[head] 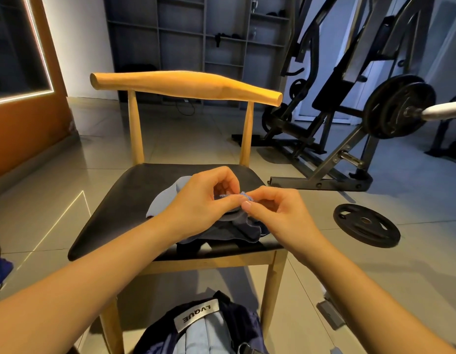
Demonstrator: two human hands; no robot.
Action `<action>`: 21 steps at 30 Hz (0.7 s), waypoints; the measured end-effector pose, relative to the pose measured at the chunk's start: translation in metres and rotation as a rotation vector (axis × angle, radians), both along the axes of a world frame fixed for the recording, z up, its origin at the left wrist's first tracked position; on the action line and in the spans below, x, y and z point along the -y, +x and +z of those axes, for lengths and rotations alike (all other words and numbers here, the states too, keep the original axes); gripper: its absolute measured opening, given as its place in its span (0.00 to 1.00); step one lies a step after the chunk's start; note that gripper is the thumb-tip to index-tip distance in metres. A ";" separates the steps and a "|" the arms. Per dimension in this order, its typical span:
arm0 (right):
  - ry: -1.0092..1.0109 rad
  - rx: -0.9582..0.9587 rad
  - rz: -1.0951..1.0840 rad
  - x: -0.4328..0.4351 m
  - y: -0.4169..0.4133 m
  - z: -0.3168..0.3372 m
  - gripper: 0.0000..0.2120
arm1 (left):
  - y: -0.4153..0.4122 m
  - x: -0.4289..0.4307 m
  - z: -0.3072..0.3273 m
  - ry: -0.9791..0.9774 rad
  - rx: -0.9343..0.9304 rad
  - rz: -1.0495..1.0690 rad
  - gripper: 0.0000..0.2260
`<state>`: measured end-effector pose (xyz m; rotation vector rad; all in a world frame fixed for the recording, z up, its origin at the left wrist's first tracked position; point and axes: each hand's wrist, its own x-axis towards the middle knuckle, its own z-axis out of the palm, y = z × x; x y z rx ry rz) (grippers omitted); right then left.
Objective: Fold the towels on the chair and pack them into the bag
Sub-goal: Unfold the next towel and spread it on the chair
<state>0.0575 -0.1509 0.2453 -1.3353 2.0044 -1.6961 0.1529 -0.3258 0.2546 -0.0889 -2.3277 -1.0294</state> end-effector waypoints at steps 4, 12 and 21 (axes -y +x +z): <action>0.100 -0.018 0.013 -0.009 -0.011 -0.009 0.05 | 0.004 0.011 -0.004 -0.047 0.181 -0.050 0.03; 0.205 0.114 -0.057 -0.051 -0.019 -0.031 0.08 | 0.029 0.054 -0.018 -0.479 0.411 0.089 0.06; 0.167 0.173 -0.225 -0.077 -0.023 -0.030 0.16 | 0.036 0.096 -0.018 -0.392 0.352 0.228 0.09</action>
